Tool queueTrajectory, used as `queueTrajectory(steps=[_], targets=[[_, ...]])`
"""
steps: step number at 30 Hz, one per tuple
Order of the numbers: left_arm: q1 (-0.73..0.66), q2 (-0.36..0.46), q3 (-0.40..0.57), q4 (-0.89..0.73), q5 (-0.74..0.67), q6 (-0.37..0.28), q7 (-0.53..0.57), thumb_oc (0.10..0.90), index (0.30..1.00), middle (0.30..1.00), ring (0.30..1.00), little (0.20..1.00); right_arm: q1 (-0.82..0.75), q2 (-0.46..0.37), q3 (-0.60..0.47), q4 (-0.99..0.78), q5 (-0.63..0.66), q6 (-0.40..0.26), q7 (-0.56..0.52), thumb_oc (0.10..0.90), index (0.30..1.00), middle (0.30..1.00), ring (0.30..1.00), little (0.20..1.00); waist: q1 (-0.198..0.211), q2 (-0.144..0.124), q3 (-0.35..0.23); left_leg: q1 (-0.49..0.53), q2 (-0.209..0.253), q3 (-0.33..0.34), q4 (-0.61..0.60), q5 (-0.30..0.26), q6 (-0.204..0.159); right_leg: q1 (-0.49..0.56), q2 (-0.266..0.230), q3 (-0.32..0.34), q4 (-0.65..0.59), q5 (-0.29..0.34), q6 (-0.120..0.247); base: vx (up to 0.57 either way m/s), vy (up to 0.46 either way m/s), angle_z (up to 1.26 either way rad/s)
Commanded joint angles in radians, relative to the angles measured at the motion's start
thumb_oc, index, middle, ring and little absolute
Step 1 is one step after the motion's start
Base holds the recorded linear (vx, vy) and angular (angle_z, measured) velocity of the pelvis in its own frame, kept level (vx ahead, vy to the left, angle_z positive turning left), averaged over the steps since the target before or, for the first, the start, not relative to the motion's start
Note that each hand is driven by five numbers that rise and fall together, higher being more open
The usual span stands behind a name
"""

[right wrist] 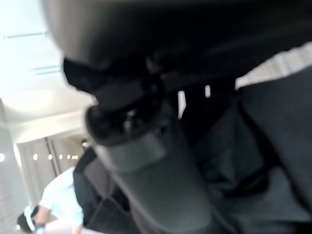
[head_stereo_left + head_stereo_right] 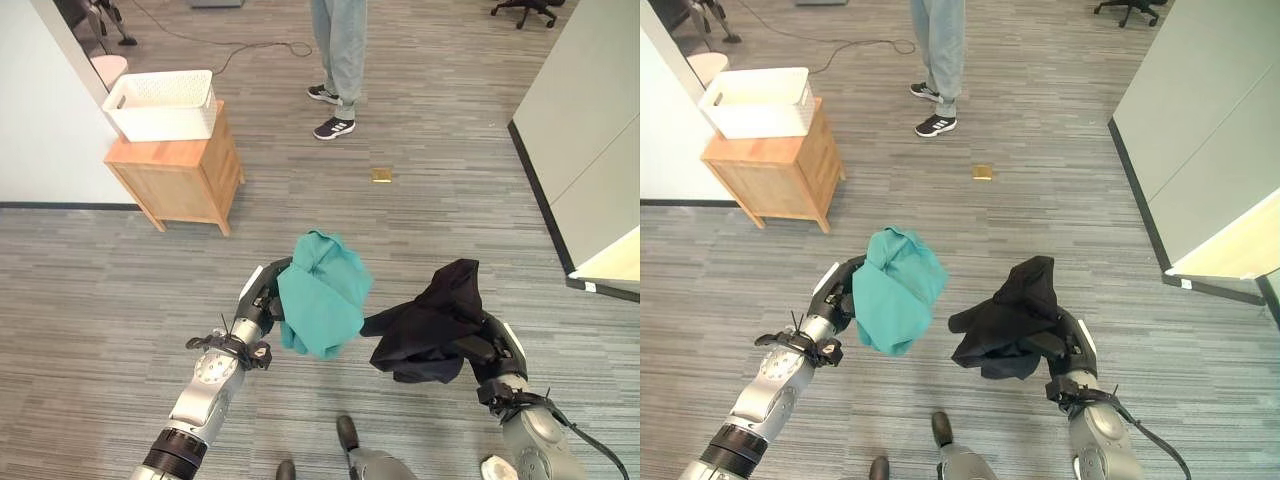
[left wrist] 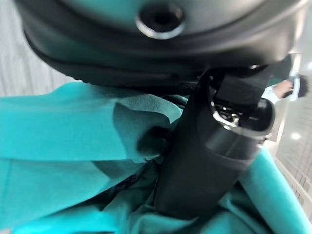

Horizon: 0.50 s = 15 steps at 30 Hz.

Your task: Pick up bed clothes into laundry basket.

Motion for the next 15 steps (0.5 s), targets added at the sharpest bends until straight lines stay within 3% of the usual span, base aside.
queueTrajectory(steps=[1,7,15], targets=[[-0.052,0.042,0.033,-0.113,-0.054,-0.102,-0.029,0.400,0.300,0.300,0.300,0.300,-0.005,-0.011,-0.069,-0.150,0.042,-0.109,0.032,0.400,0.300,0.300,0.300,0.300,0.002,-0.019,-0.079,-0.023,-0.026,0.037,-0.011,0.032,0.027,0.023,-0.061,0.034,0.065,-0.159,0.119,0.05,-0.044,-0.06],[0.005,0.047,0.061,-0.152,-0.042,-0.098,-0.036,0.400,0.300,0.300,0.300,0.300,-0.005,-0.010,-0.057,-0.153,0.032,-0.099,0.045,0.400,0.300,0.300,0.300,0.300,0.014,-0.015,-0.082,-0.010,-0.023,0.042,-0.015,0.032,0.028,0.043,-0.055,0.025,0.059,-0.168,0.110,0.04,-0.014,0.01],[0.114,0.066,0.195,-0.202,0.034,-0.097,0.031,0.400,0.300,0.300,0.300,0.300,-0.054,-0.021,-0.030,-0.161,-0.021,-0.084,0.043,0.400,0.300,0.300,0.300,0.300,0.055,-0.009,-0.074,-0.013,-0.028,0.025,-0.003,0.027,0.035,0.042,-0.061,0.014,0.088,-0.189,0.103,0.00,0.010,0.01]])
